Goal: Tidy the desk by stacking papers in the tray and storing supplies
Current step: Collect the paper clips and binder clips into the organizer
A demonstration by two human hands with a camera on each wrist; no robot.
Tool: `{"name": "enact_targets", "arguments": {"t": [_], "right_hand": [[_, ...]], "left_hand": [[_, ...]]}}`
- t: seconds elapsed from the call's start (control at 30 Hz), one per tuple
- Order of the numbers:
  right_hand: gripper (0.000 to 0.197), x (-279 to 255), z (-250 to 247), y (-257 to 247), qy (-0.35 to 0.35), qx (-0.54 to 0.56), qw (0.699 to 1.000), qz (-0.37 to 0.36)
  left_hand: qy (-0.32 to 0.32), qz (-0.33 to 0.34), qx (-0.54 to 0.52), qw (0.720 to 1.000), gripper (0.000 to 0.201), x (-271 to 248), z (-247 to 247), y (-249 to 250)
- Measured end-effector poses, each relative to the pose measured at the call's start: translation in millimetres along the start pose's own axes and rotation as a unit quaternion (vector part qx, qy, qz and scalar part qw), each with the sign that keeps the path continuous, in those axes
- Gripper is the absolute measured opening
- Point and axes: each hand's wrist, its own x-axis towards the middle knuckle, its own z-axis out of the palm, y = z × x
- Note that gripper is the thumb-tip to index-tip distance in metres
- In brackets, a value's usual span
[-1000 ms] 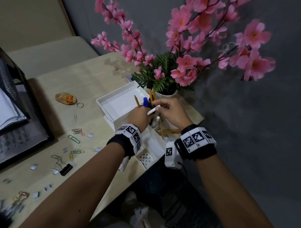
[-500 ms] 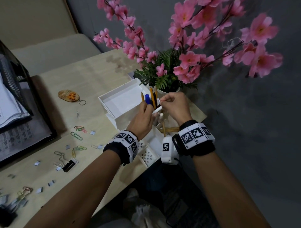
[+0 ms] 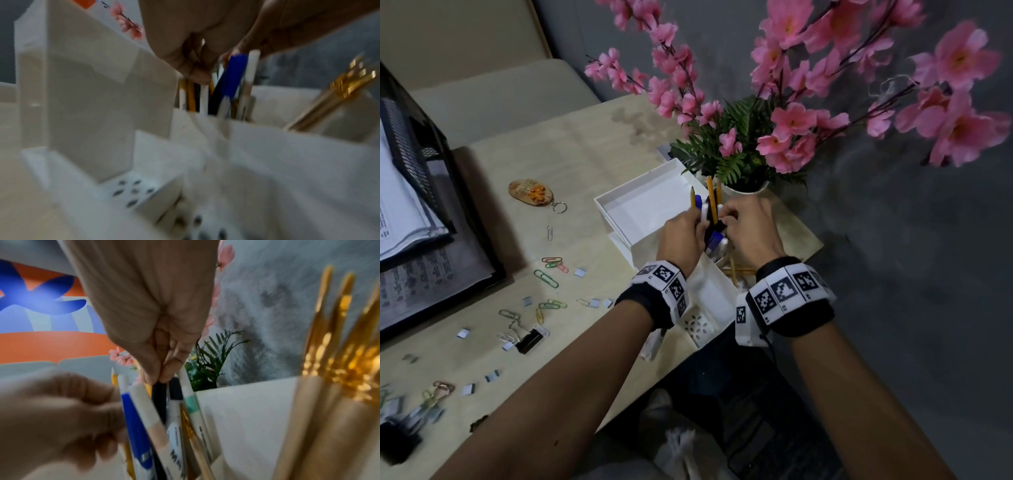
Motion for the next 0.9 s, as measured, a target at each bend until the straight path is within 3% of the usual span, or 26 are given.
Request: {"name": "enact_targets", "arguments": {"t": [0.1, 0.2, 0.33, 0.43, 0.53, 0.6, 0.73, 0.83, 0.9], "right_hand": [[0.019, -1.9, 3.7, 0.6, 0.007, -0.009, 1.0, -0.004], [0.025, -7.1, 4.8, -3.6, 0.068, -0.006, 0.998, -0.001], [0.022, -25.2, 18.6, -35.7, 0.153, 0.109, 0.98, -0.071], [0.021, -41.0, 47.0, -68.5, 0.111, 0.174, 0.971, -0.123], [0.021, -54.3, 87.3, -90.5, 0.051, 0.188, 0.971, -0.141], [0.021, -60.2, 117.2, -92.3, -0.026, 0.161, 0.979, -0.121], [0.018, -67.6, 165.4, -77.6, -0.205, -0.035, 0.975, -0.078], [0.016, -71.6, 181.9, -72.6, -0.211, -0.115, 0.966, -0.095], [0.02, -71.8, 186.9, -72.7, -0.197, -0.117, 0.97, -0.086]], "left_hand": [[-0.04, -0.014, 0.036, 0.998, 0.02, -8.5, 0.6, -8.3], [-0.076, -0.048, 0.036, 0.995, 0.016, -10.9, -4.0, -12.1], [-0.061, -0.076, -0.029, 0.995, 0.024, -18.8, -40.9, -23.6], [-0.013, -0.08, -0.07, 0.994, 0.014, -36.9, -82.6, -42.9], [0.058, -0.172, -0.13, 0.975, 0.015, -58.4, -118.1, -78.5], [0.094, -0.275, -0.244, 0.925, 0.023, -71.4, -136.5, -102.6], [0.117, -0.418, -0.476, 0.765, 0.031, -97.5, -162.8, -133.6], [0.111, -0.451, -0.573, 0.675, 0.038, -114.4, -169.2, -153.9], [0.113, -0.462, -0.603, 0.64, 0.04, -122.1, -168.9, -162.9]]}}
